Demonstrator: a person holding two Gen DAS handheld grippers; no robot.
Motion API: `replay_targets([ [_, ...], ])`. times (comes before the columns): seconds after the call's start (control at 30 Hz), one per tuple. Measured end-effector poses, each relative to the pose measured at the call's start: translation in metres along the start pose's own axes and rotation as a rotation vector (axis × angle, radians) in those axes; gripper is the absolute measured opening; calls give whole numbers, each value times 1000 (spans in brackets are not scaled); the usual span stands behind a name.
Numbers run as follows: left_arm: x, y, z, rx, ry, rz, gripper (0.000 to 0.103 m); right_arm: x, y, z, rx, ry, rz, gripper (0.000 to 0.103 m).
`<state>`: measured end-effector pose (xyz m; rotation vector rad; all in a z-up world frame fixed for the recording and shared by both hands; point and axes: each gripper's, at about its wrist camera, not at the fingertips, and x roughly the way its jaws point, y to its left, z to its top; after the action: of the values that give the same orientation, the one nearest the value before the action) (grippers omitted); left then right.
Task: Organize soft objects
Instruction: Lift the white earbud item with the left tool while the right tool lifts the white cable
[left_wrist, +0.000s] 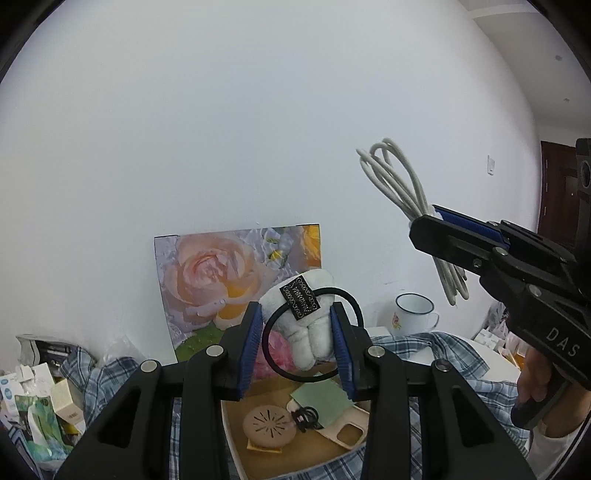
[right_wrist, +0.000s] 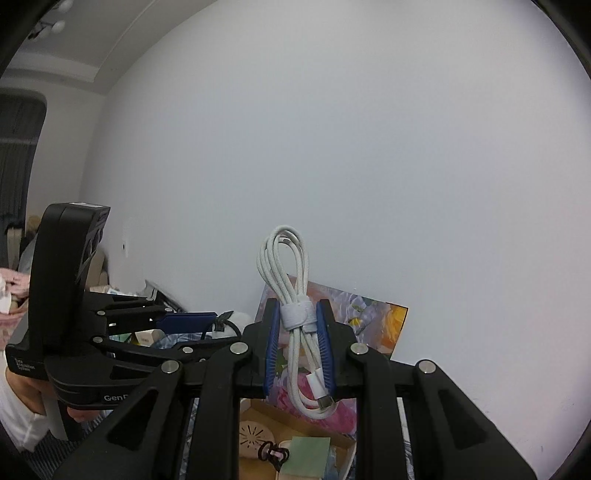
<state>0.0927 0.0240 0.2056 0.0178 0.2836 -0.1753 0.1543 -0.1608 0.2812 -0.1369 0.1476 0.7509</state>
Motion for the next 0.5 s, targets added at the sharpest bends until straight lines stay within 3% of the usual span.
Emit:
replay_targets([
  [0.23,19,7,4,-17,10,-1,39,14,-15,-19,52,28,-2,19],
  [0.5,56,12,-18,-13,84,5,39,49,-26,-50,97,110,7,19],
])
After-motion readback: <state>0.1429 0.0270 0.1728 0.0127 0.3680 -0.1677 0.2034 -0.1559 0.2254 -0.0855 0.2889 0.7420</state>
